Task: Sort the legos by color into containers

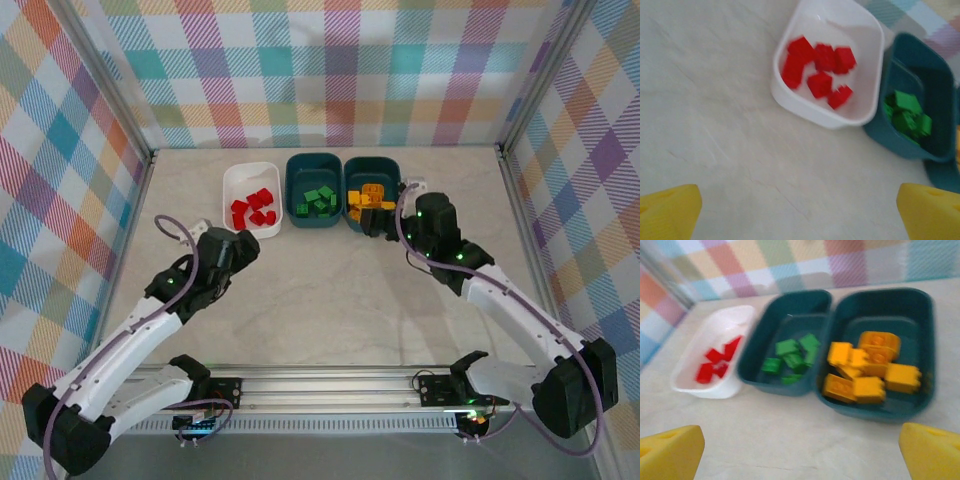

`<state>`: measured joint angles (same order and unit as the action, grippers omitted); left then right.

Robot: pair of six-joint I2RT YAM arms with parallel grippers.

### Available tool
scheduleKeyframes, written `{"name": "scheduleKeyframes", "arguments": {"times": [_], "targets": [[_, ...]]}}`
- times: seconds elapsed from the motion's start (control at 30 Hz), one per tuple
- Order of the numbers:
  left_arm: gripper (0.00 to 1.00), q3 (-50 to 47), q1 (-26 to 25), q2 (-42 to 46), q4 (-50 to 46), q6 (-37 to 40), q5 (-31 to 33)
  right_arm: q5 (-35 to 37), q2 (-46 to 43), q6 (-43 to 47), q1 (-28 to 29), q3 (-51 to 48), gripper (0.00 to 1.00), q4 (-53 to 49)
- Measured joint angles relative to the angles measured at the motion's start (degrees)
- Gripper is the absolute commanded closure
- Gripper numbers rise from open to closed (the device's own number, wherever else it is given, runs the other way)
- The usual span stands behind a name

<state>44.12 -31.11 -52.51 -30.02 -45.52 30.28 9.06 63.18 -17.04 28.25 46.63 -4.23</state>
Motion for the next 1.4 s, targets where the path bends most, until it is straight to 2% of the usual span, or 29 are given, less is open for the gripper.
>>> {"name": "scheduleKeyframes", "arguments": {"times": [0.1,0.17,0.27,0.33,0.43,0.6,0.73,0.87,1.0,1.4], "targets": [[0.0,-6.93,0.04,2.47,10.58,8.37,7.98,2.38,-3.26,5.01,-0.7,-6.16,0.0,5.49],[0.0,-13.55,0.85,4.63,21.86,17.22,9.35,2.54,-5.35,8.59,-1.44,-9.38,0.0,9.44],[0.0,-22.25,5.44,3.85,37.55,28.89,4.87,2.1,-6.14,12.22,-3.41,-11.43,0.0,14.67],[0.0,-24.17,10.56,-1.29,44.57,34.95,0.68,1.03,-5.84,13.7,-5.66,-12.41,0.0,17.51],[0.0,-24.17,15.1,-10.1,52.59,42.12,-4.42,-0.04,-4.96,15.19,-8.5,-14.36,0.0,20.76],[0.0,-25.18,21.44,-23.39,67.52,46.1,-12.39,-1.16,-3.58,18.97,-13.35,-19.82,0.0,25.49],[0.0,-25.81,25.55,-34.51,77.02,46.45,-17.03,-2.29,1.6,21.62,-18.75,-23.1,0.0,30.51],[0.0,-23.37,26.45,-37.35,75.25,46.47,-20.83,-2.75,11.63,21.55,-22.86,-26.64,0.0,40.63],[0.0,-20.85,26.56,-37.31,75.8,46.47,-22.49,-3.26,23.78,20.63,-23.8,-31.04,0.0,54.97],[0.0,-20.72,26.56,-37.33,75.6,46.45,-23.43,-0.76,25.49,15.69,-26.8,-24.44,0.0,54.23]]}}
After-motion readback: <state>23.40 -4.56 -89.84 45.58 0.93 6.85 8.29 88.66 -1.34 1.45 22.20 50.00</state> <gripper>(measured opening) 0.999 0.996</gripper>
